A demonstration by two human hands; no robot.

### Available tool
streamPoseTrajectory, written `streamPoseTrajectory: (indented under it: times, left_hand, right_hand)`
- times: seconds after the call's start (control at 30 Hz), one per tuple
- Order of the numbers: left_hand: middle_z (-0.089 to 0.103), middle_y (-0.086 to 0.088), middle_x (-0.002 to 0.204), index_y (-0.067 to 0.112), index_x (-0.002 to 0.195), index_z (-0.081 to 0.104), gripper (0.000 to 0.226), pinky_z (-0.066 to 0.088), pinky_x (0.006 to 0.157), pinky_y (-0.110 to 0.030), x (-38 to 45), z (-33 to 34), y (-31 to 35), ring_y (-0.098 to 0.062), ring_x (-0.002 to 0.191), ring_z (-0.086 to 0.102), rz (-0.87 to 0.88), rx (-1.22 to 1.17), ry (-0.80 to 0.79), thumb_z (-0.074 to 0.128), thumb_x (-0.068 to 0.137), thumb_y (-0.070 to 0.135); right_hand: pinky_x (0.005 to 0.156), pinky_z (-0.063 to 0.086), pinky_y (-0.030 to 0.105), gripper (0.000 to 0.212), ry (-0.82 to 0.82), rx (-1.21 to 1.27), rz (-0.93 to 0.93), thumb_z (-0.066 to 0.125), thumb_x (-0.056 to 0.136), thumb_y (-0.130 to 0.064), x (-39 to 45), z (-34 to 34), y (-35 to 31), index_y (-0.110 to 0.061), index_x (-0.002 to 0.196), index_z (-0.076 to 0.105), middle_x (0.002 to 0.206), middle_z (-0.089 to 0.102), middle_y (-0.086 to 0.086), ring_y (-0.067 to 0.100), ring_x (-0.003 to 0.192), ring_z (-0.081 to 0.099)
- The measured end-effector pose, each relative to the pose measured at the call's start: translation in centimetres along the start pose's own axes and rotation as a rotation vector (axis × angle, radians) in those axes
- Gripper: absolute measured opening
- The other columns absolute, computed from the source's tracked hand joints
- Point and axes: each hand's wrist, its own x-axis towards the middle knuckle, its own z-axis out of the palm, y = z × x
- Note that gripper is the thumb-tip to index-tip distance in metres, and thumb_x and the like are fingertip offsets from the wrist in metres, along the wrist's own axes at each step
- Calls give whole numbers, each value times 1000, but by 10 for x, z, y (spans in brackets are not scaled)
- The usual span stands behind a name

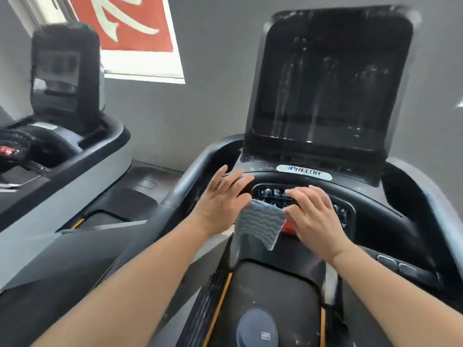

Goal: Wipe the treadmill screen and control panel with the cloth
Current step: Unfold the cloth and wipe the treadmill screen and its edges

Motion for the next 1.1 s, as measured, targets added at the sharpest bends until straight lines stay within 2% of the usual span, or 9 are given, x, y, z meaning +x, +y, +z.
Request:
streamPoseTrajectory:
  times: [0.23, 0.37, 0.6, 0.73, 0.83, 1.1]
  left_hand:
    - [50, -8, 140, 19, 86, 70, 10, 24, 118, -56, 114, -46, -57, -30, 135, 43, 98, 165, 174, 63, 93, 17]
    - [58, -7, 137, 21, 84, 72, 16, 27, 118, -56, 178, -68, -75, -29, 132, 46, 101, 234, 297, 63, 96, 17]
    - [61, -8, 137, 21, 94, 77, 12, 25, 117, -59, 265, -101, -79, -31, 133, 46, 3, 231, 423, 68, 96, 28]
    - [60, -8, 137, 19, 101, 78, 14, 25, 115, -60, 291, -102, -69, -32, 133, 46, -70, 178, 493, 68, 96, 27]
    - [60, -8, 137, 20, 102, 79, 15, 25, 115, -60, 293, -93, -61, -33, 132, 47, -90, 171, 487, 67, 97, 29]
    - [59, -6, 140, 23, 99, 79, 17, 24, 117, -59, 283, -57, -64, -33, 134, 50, 58, 70, 439, 65, 97, 32]
  right_hand:
    - [107, 38, 54, 6, 238, -99, -99, 70, 88, -7, 98, -59, 82, -11, 86, 68, 122, 65, 16, 36, 112, 60]
    - [108, 38, 53, 8, 341, -143, -155, 66, 92, -9, 142, -94, 125, -11, 85, 68, 121, 66, 16, 35, 110, 61]
    - [109, 37, 52, 5, 484, -192, -63, 69, 90, -13, 194, -155, 184, -11, 85, 70, 122, 65, 13, 34, 113, 60]
    - [111, 35, 51, 6, 529, -181, -5, 71, 90, -18, 197, -168, 203, -12, 90, 71, 124, 63, 13, 33, 116, 57]
    - [108, 37, 53, 8, 526, -178, 29, 71, 90, -20, 189, -165, 208, -12, 92, 72, 125, 63, 14, 35, 117, 56]
    - [109, 34, 58, 8, 455, -220, 129, 75, 88, -19, 158, -137, 199, -12, 90, 72, 130, 60, 15, 34, 124, 53]
